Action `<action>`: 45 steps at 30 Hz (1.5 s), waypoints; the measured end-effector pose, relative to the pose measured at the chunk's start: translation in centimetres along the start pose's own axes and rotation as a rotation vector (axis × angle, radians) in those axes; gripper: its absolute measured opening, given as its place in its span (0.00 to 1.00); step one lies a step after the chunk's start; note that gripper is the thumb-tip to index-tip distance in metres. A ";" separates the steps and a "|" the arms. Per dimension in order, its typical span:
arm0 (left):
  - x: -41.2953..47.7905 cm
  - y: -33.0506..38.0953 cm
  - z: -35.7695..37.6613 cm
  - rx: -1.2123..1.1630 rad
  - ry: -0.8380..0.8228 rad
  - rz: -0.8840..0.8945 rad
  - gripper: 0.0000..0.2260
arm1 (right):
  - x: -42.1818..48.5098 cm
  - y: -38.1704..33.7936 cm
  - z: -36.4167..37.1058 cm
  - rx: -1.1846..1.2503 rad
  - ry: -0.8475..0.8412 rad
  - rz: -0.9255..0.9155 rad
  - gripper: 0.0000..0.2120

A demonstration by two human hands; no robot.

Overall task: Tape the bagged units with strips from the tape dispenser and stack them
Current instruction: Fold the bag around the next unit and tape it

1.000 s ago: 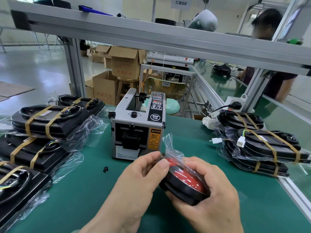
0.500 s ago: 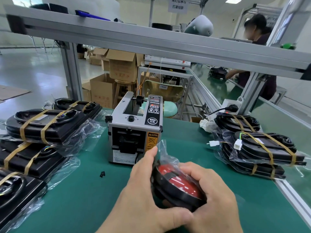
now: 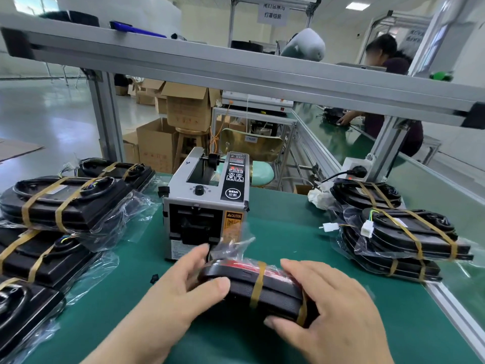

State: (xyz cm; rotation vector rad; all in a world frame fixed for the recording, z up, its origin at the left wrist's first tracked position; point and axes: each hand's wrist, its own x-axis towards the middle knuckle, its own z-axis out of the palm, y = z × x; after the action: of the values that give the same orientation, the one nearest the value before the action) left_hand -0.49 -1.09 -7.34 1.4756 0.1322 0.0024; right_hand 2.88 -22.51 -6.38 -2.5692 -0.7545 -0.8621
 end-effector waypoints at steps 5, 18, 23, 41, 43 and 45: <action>0.1 1.7 0.8 0.456 0.043 0.208 0.14 | 0.0 -0.3 0.2 -0.024 -0.001 -0.022 0.37; 3.7 2.7 2.1 0.343 -0.037 -0.078 0.04 | 0.3 -0.2 -0.8 0.037 -0.061 -0.148 0.28; 3.8 2.6 1.5 0.051 0.342 0.026 0.07 | 0.3 -0.4 -0.9 0.057 -0.046 -0.118 0.27; 6.9 2.8 -1.2 -0.257 0.524 -0.227 0.06 | 0.0 -0.8 -0.1 0.016 -0.014 -0.097 0.27; 7.2 2.8 -1.1 -0.247 0.560 -0.217 0.06 | 0.0 -0.9 -0.1 0.014 -0.011 -0.095 0.27; 7.4 2.7 -1.0 -0.237 0.606 -0.208 0.06 | -0.1 -0.9 0.0 0.012 -0.012 -0.095 0.27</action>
State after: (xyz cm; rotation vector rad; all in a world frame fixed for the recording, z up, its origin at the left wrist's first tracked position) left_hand 7.00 0.75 -5.42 1.1795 0.7514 0.2891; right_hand 2.30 -21.81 -6.27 -2.5482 -0.8886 -0.8683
